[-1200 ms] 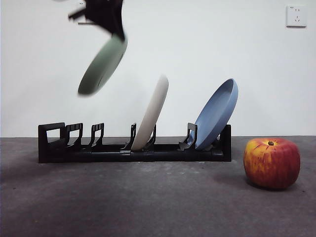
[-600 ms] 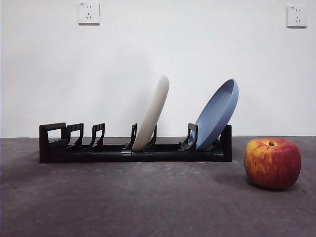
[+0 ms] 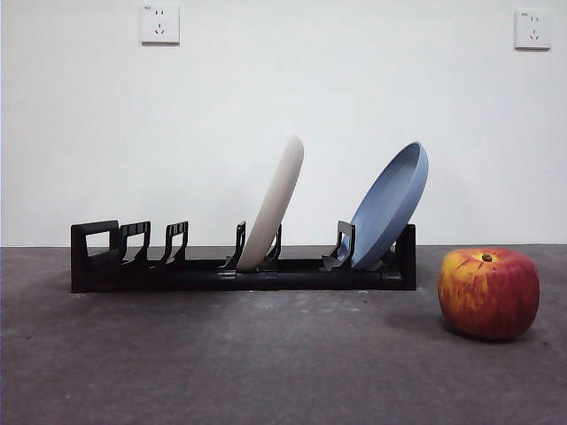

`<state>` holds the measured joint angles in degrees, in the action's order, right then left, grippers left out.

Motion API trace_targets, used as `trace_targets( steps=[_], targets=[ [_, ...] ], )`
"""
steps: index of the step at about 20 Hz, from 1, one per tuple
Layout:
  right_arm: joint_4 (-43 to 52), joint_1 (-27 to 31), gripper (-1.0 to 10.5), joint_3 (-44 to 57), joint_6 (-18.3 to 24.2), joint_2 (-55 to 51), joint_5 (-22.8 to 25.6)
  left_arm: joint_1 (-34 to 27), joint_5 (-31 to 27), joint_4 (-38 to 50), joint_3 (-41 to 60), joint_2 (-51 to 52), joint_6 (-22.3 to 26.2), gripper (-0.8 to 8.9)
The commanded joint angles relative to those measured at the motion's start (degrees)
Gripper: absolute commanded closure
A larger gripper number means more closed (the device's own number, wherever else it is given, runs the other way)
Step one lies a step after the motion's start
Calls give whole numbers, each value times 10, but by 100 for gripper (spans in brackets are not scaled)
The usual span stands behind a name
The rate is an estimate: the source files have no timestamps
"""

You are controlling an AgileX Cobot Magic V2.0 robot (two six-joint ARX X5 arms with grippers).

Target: Take the green plate from the plate rack,put the plate on the table,take the apple from the table,put the apple in the plate

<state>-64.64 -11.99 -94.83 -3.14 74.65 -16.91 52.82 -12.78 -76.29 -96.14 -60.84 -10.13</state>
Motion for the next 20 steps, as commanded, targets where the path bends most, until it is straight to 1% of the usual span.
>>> trace_targets(
  steps=[1, 2, 5, 8, 9, 13, 16, 20],
  targets=[
    [3, 0, 257, -2, 3, 2, 0, 24, -34, -3, 99, -3, -73, 822],
    [3, 0, 257, -2, 2, 2, 0, 34, -54, 5, 137, -17, -82, 822],
    [3, 0, 257, -2, 2, 2, 0, 40, -59, 57, 197, -83, -80, 822],
    [-3, 0, 257, -2, 1, 2, 0, 45, -59, 105, 199, -182, -71, 822],
    [-5, 0, 257, -2, 2, 2, 0, 45, -59, 123, 199, -213, -61, 822],
    [-18, 0, 257, -2, 2, 2, 0, 48, -50, 155, 199, -312, -55, 822],
    [-19, 0, 257, -2, 2, 2, 0, 49, -48, 179, 199, -358, -55, 814],
    [-19, 0, 257, -2, 2, 2, 0, 50, -48, 245, 199, -372, -53, 814]
  ],
)
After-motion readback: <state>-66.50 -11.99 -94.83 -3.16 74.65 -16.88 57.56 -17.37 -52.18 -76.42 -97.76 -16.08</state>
